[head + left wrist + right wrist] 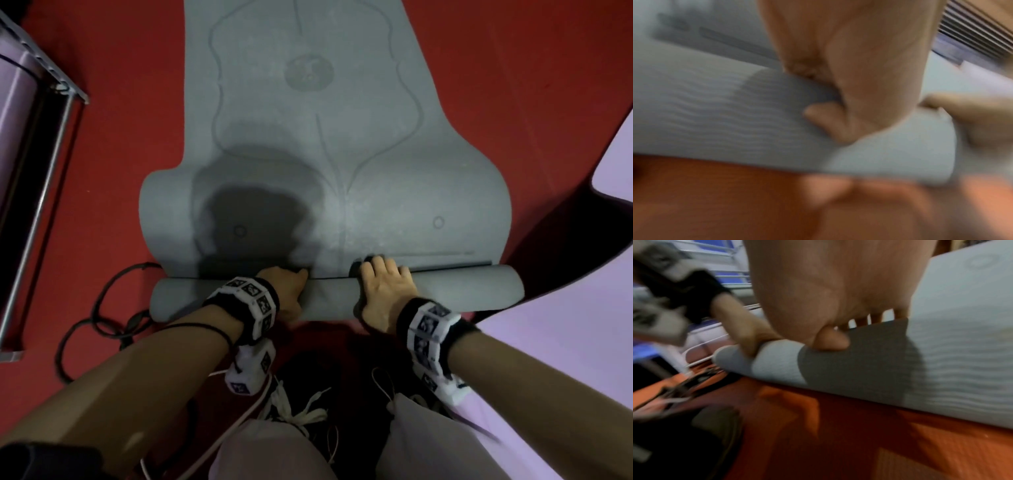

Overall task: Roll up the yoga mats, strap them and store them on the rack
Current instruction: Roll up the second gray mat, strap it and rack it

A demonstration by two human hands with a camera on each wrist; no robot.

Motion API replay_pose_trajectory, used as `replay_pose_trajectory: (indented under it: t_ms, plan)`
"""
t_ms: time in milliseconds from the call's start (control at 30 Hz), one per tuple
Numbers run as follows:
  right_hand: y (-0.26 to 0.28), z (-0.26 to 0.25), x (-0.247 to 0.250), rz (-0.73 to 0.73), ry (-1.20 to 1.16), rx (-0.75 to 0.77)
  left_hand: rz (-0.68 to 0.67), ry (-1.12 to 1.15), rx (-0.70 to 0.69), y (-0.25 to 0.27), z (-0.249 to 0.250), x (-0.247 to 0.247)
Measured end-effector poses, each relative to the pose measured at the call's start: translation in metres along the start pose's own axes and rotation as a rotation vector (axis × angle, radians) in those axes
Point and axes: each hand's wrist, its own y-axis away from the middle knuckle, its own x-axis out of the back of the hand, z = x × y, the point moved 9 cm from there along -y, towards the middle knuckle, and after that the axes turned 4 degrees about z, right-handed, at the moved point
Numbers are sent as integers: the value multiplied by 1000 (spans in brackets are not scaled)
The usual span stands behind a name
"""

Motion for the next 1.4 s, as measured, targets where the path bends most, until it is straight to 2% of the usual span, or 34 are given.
replay_pose_trajectory:
  t_ms: [67, 133, 233, 300, 367, 433, 500, 667, 767, 833, 933, 1000, 1100, 1233, 1300, 1333, 1367, 1400]
  plan:
    - [10, -5, 1, 75, 55, -16, -80, 97, 18, -8, -5, -6]
    - [16, -9, -8, 84, 96, 22, -158, 146, 24, -11, -5, -10]
    - [14, -7, -19, 71, 147, 86, -197, 202, 69, -9, -5, -12]
    - [9, -7, -18, 22, 133, 122, -164, 262, 87, -2, -5, -12]
    - [0, -5, -12, -65, 115, 132, 33, 259, 25, 10, -4, 1]
    - [-12, -2, -7, -133, 59, 134, 347, 138, -123, 27, 2, 21]
    - [-23, 1, -1, -171, -5, 128, 466, 1, -193, 38, 4, 21]
    - [-38, 11, 2, -326, -96, 39, 299, -204, -62, 31, 9, -1]
    - [-37, 17, 4, -349, -186, -30, 357, -184, 25, 24, 12, 13]
    - [-32, 17, 3, -351, -178, -16, 356, -136, 29, 19, 10, 19]
    - [-18, 10, 4, -313, -51, 71, 257, -29, -9, 14, 4, 18]
    - [-9, 7, 12, -207, 86, 102, 170, 36, -5, 8, -3, 15]
    - [4, 1, 17, -66, 122, 105, -21, 217, 31, 2, -7, 10]
    - [9, -2, -2, -105, 188, 83, -144, 305, 63, -2, -6, 10]
    - [1, 2, -2, -79, 155, 71, -147, 367, 98, -2, -10, 9]
    - [-5, 4, 1, -74, 128, 76, -106, 422, 100, -2, -13, 10]
    - [-10, 5, 4, -74, 112, 87, -6, 476, 68, -2, -14, 16]
    - [-15, 6, 6, -102, 94, 101, 155, 489, 4, 0, -15, 28]
